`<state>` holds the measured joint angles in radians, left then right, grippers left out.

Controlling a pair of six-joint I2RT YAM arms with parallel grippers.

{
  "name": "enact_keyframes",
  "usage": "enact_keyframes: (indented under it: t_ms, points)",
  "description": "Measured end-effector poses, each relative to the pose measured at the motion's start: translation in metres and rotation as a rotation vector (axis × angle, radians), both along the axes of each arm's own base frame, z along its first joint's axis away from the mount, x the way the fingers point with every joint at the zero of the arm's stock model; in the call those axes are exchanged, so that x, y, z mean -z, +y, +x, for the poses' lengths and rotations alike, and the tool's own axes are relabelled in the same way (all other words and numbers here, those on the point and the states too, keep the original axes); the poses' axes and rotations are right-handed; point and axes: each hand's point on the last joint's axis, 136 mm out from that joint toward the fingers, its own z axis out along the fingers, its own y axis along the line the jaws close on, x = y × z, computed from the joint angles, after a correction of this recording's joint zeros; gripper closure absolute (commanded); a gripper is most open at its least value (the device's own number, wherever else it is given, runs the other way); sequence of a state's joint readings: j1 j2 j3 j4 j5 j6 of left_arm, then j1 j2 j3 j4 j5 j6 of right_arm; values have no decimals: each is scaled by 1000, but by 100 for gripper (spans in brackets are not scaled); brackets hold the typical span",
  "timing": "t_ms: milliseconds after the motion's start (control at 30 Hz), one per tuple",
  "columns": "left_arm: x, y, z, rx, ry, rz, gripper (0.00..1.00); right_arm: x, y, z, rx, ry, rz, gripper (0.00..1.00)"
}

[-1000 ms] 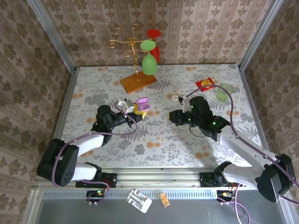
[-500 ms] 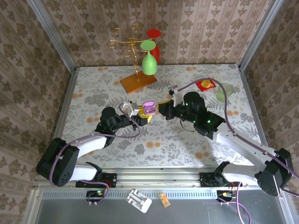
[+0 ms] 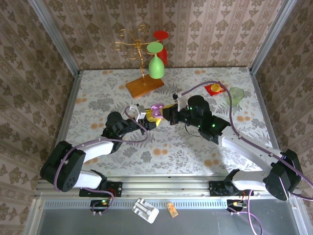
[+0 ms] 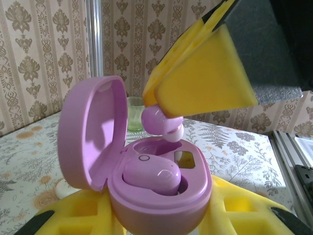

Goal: Insert the wireless bluetooth earbuds into the charging case

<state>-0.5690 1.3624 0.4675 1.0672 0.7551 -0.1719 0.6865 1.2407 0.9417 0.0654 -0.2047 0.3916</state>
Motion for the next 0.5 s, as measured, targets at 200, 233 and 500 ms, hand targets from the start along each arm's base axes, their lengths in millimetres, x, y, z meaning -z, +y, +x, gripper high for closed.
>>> enact_keyframes:
  t_ms: [200, 233, 500]
  points:
    - [-4, -1, 2, 1, -2, -14, 77, 3, 2, 1, -3, 5, -4, 86]
    - [-5, -1, 2, 1, -4, -17, 77, 3, 3, 1, -3, 4, -3, 86]
    - [-7, -1, 3, -3, -11, -22, 77, 2, 2, 2, 6, 0, 3, 74]
